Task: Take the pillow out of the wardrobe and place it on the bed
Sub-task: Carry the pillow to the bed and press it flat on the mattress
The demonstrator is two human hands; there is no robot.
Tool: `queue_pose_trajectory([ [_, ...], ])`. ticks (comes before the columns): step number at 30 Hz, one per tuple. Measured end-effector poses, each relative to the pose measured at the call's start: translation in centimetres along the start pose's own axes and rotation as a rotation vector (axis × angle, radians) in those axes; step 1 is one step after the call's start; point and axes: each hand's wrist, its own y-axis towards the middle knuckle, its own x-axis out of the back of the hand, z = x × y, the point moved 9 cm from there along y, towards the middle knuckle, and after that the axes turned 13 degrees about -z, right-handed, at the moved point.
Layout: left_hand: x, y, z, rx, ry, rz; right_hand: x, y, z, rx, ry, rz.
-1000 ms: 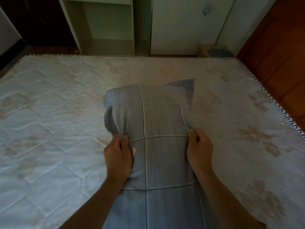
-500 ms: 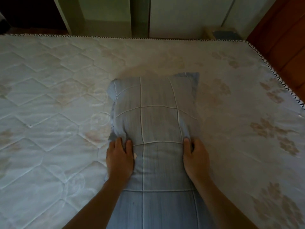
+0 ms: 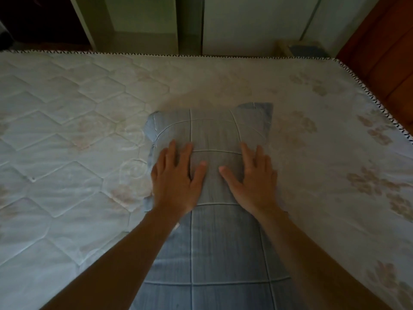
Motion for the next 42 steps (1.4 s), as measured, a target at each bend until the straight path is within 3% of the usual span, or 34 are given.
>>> queue_pose_trajectory([
  [2, -2.1, -0.5, 0.5, -0.017, 0.03, 0.031, -2.5, -0.8, -0.7, -0.015, -0.036, 0.054],
  [11, -8.1, -3.7, 4.6, -0.019, 0.101, 0.081, -7.9, -2.5, -2.5, 0.038, -0.062, 0.001],
  [15, -7.5, -3.3, 4.1, -0.014, 0.095, 0.099, -7.2, -2.1, -2.3, 0.032, -0.063, 0.013],
  [19, -4.8, -0.9, 2.5, -0.037, 0.033, 0.01, -4.5, 0.6, -0.7, 0.05, -0.025, -0.06],
  [23, -4.6, 3.9, 1.4, -0.048, 0.056, -0.017, -4.6, 5.7, 0.1, 0.057, -0.036, 0.01],
  [29, -12.0, 7.7, 3.5, 0.01, 0.093, 0.177, -9.5, 7.8, -1.7, 0.033, -0.026, 0.046],
  [34, -16.0, 7.1, 5.5, 0.034, 0.06, 0.192, -13.2, 8.6, -3.3, 0.023, -0.064, 0.126],
  [42, -11.3, 4.9, 3.5, 0.01, 0.018, 0.129, -9.3, 6.0, -1.9, 0.031, 0.016, 0.105],
])
